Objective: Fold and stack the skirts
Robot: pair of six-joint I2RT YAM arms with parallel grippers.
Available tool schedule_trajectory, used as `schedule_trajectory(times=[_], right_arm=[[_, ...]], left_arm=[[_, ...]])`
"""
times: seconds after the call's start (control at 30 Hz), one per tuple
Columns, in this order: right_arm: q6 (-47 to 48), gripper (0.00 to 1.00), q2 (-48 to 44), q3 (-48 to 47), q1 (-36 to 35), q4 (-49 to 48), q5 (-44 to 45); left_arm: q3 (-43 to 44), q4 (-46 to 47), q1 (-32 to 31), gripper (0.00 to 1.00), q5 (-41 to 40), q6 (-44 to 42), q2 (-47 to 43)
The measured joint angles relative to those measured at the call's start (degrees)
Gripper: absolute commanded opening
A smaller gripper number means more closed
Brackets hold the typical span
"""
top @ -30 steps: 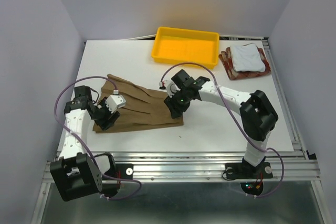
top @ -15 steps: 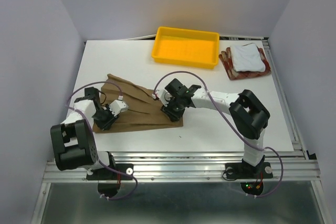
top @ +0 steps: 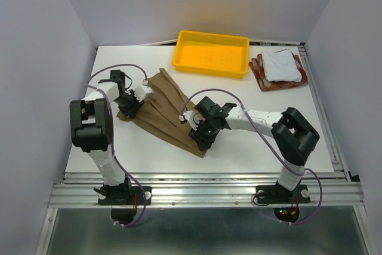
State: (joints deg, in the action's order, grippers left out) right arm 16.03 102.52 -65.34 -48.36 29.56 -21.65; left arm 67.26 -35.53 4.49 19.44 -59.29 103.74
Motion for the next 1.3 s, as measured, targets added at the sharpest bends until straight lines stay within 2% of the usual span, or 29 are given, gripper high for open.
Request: schedule_trajectory(times=[0.03, 0.17, 0.27, 0.33, 0.37, 0.4, 0.5, 0.57, 0.77, 0.8, 0.83, 0.93, 0.97, 1.0, 1.03, 1.13, 1.17, 1.3], right_arm=[[0.3, 0.52, 0.2, -1.2, 0.0, 2.0, -2.1], [1.5, 0.56, -0.1, -6.7, 0.1, 9.2, -8.3], [1.8, 0.56, -3.7, -11.0, 0.6, 12.1, -12.3], [1.8, 0.56, -6.6, -13.2, 1.7, 13.0, -15.0], [1.7, 0.54, -8.0, -14.6, 3.1, 13.0, -16.4], [1.5, 0.53, -9.3, -16.3, 5.4, 12.6, -17.7], [0.9, 0.47, -9.0, -19.1, 11.6, 10.3, -18.3], [0.9, 0.46, -4.5, -21.6, 15.5, 9.1, -16.7], [2.4, 0.39, 13.6, -22.9, 16.4, 5.5, -12.1], [2.6, 0.39, 15.4, -22.8, 16.2, 5.5, -11.7], [3.1, 0.38, 17.1, -22.1, 16.0, 5.1, -11.4], [3.9, 0.37, 16.2, -18.8, 16.0, 2.3, -12.0], [3.9, 0.35, 15.1, -17.1, 15.8, 1.2, -12.2], [3.9, 0.34, 13.7, -14.9, 15.5, -0.1, -12.2], [3.5, 0.33, 12.5, -13.1, 15.1, -1.1, -12.2], [1.7, 0.29, 8.5, -6.8, 13.0, -3.5, -12.5], [0.5, 0.26, 7.3, -4.8, 12.0, -4.2, -12.5], [-4.5, 0.26, 3.8, 1.4, 7.4, -5.7, -13.7]], left_arm=[[1.9, 0.9, -0.7, 0.44, 0.2, 0.1, 1.3], [7.3, 3.1, -0.7, 0.52, 2.2, 0.5, 3.8], [7.9, 3.0, 1.4, 0.58, 5.0, 0.2, 1.2], [7.1, 2.8, 2.7, 0.75, 6.4, 0.1, -2.7], [6.1, 2.6, 3.5, 0.92, 7.1, -0.1, -7.0], [5.6, 2.6, 3.9, 0.96, 7.3, -0.2, -9.2], [3.6, 3.7, 3.8, 0.98, 9.0, 0.5, -18.5], [2.7, 5.1, 3.0, 0.99, 10.8, 2.1, -23.5], [-1.2, 16.2, 2.3, 0.98, 13.6, 16.9, -25.4], [-1.8, 16.8, 2.4, 0.93, 13.7, 18.8, -25.2], [-2.0, 17.1, 2.4, 0.83, 13.4, 21.2, -24.5], [-2.0, 17.2, 2.9, 0.61, 13.8, 25.3, -21.7], [-2.0, 16.8, 3.2, 0.46, 14.2, 27.3, -20.1], [-2.2, 16.8, 3.5, 0.38, 14.5, 28.4, -19.1], [-3.3, 17.0, 4.3, 0.27, 15.4, 30.8, -17.6], [-7.6, 16.3, 5.8, 0.21, 17.0, 35.2, -16.1], [-9.1, 15.8, 6.3, 0.13, 17.7, 36.6, -15.7], [-13.1, 15.1, 6.9, 0.06, 20.3, 41.8, -14.0]])
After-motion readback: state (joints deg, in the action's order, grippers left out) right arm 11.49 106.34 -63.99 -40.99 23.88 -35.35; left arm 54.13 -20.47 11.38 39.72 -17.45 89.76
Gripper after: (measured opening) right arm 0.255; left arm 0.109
